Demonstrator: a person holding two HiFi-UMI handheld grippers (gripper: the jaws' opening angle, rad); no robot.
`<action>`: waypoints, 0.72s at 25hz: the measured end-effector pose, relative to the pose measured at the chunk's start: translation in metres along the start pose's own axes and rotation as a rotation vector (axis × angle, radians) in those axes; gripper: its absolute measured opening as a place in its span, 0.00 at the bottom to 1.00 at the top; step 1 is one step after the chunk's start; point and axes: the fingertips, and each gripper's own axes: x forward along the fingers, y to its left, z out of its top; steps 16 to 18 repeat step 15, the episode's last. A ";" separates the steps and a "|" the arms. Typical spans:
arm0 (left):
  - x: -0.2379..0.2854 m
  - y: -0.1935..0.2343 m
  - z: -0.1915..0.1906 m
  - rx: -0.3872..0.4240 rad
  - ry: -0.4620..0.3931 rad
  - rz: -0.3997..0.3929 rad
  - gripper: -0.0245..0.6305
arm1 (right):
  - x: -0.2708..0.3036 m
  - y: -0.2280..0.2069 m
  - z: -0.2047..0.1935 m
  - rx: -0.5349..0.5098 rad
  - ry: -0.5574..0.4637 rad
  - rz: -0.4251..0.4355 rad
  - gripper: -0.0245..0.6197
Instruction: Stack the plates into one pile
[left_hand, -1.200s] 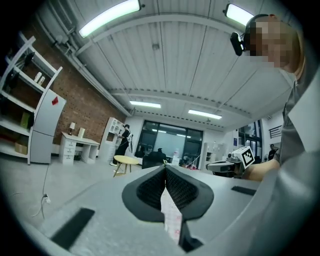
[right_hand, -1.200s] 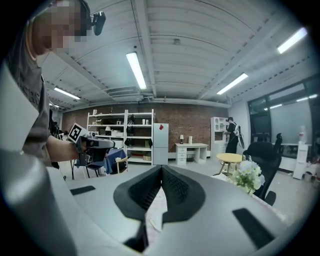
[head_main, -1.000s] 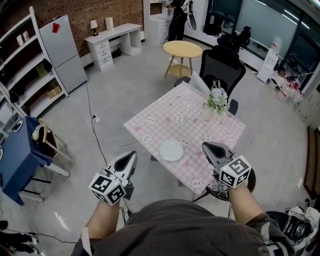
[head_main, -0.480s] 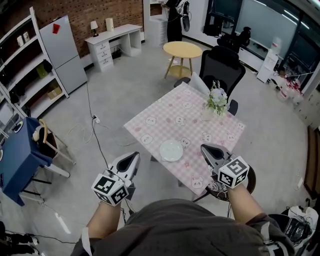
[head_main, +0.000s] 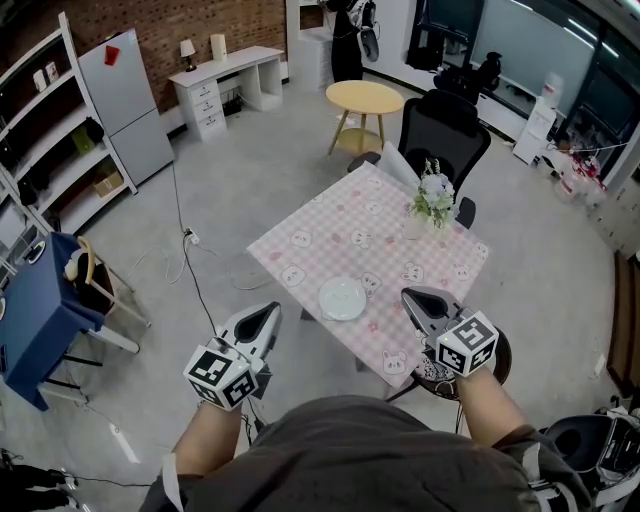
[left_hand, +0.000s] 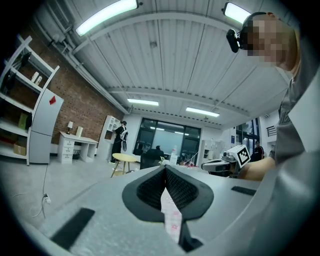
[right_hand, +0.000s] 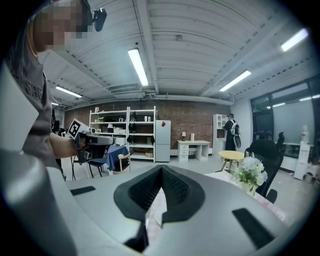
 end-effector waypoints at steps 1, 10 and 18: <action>0.000 0.000 0.000 0.001 0.000 -0.001 0.05 | 0.000 0.001 0.000 -0.001 0.001 0.001 0.03; -0.006 -0.004 -0.005 0.002 0.005 0.000 0.05 | -0.001 0.006 -0.003 -0.008 0.001 0.011 0.03; -0.007 -0.003 -0.004 -0.002 0.003 0.004 0.05 | 0.001 0.007 -0.002 -0.010 0.000 0.016 0.03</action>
